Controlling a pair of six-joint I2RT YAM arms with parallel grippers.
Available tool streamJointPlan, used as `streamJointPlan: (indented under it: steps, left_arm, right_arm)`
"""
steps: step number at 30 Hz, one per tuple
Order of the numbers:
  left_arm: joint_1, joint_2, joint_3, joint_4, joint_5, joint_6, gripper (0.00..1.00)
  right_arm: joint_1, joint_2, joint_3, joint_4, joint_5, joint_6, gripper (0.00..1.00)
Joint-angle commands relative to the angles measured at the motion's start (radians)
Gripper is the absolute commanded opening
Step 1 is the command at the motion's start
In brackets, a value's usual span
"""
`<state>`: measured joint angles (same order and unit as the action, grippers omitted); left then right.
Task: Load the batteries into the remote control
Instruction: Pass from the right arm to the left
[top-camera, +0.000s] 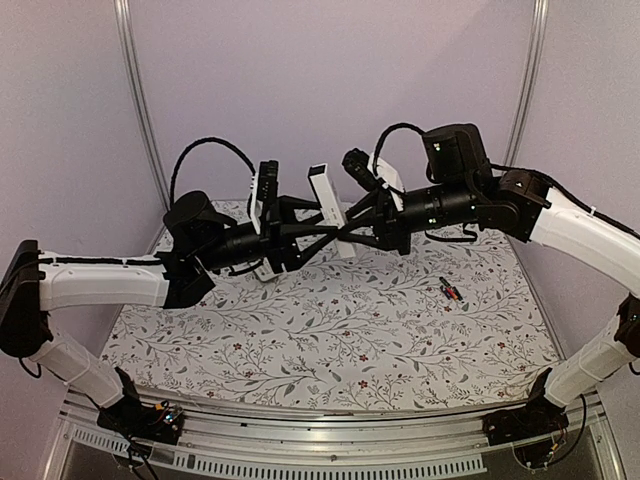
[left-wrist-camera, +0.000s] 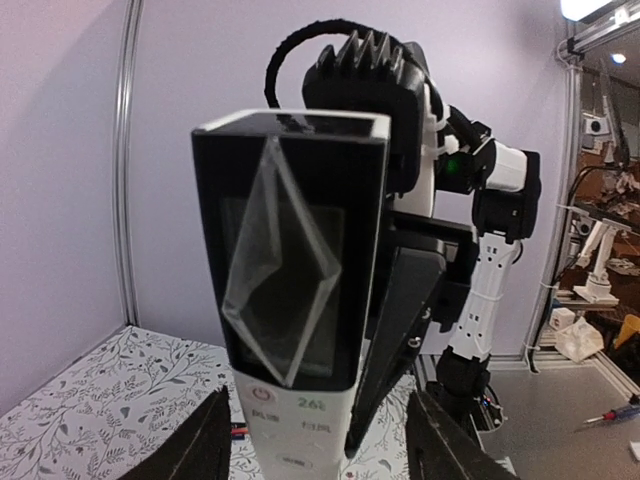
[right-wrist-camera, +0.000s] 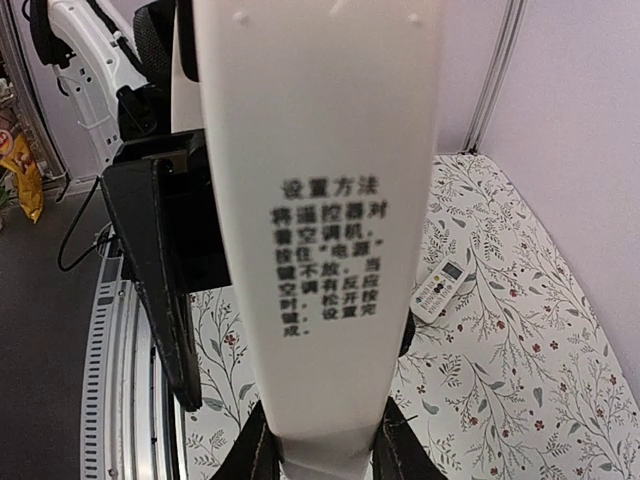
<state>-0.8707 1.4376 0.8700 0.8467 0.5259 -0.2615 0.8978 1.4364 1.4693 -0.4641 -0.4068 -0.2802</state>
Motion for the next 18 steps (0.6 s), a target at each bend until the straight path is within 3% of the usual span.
streamJointPlan:
  steps: [1, 10, 12, 15, 18]
  left_arm:
    - [-0.008, 0.023, 0.031, 0.009, 0.003, -0.003, 0.53]
    - [-0.01, 0.046, 0.017, 0.062, 0.004, -0.05, 0.02]
    - [-0.01, 0.039, 0.005, 0.082, -0.006, -0.067, 0.0]
    - [-0.01, 0.009, -0.019, 0.122, -0.067, -0.092, 0.0]
    - [-0.01, -0.032, -0.035, 0.164, -0.199, -0.156, 0.0]
  right_arm:
    - [0.004, 0.026, 0.038, -0.057, -0.027, -0.063, 0.0]
    - [0.004, 0.034, 0.028, -0.041, -0.034, -0.076, 0.0]
    - [0.004, 0.031, 0.024, -0.036, -0.023, -0.078, 0.0]
    - [0.004, -0.007, -0.035, 0.036, 0.054, -0.078, 0.54]
    - [0.004, -0.103, -0.177, 0.21, 0.147, -0.089, 0.97]
